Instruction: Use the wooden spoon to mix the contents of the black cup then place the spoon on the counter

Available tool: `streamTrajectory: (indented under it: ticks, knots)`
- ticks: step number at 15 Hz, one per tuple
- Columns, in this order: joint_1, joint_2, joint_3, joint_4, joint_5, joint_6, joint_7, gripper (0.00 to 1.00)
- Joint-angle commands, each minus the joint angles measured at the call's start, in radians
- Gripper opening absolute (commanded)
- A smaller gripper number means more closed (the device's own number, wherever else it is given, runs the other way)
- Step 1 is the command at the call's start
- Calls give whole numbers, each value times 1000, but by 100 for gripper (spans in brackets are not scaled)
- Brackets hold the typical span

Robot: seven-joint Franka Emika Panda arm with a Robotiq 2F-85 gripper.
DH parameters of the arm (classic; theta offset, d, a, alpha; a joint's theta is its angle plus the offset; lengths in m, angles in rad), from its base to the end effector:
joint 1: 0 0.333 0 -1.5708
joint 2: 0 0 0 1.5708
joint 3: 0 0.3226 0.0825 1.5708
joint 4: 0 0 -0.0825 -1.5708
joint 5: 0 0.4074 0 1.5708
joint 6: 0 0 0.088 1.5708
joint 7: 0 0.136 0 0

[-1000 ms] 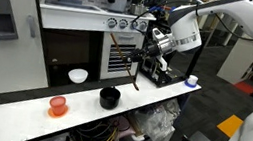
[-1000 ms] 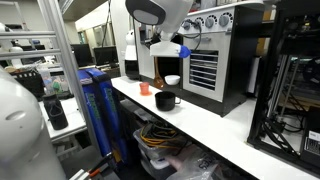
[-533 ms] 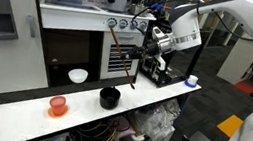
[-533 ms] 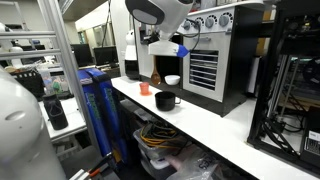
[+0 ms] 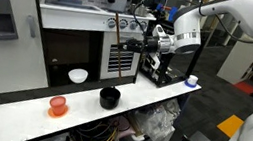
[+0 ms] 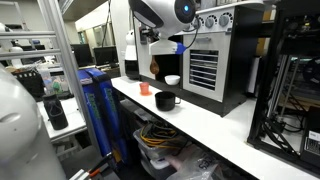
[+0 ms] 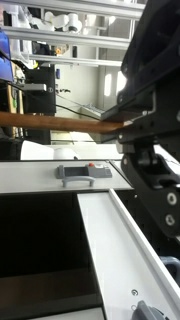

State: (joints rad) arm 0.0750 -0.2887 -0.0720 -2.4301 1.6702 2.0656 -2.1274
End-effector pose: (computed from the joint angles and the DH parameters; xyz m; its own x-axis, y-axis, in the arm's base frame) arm 0.4980 0.0782 0.4461 0.0783 0.1457 0.9862 0.8939 -0.4483 -0.0048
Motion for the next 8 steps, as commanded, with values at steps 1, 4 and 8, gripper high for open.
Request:
streamTrajectory:
  ticks: [1,4,8]
  knots:
    - [-53,51,13,10,65,-94,-126,4]
    - [-71,79,17,2,106,-126,-197,4]
    - [-82,118,16,-14,132,-165,-268,4]
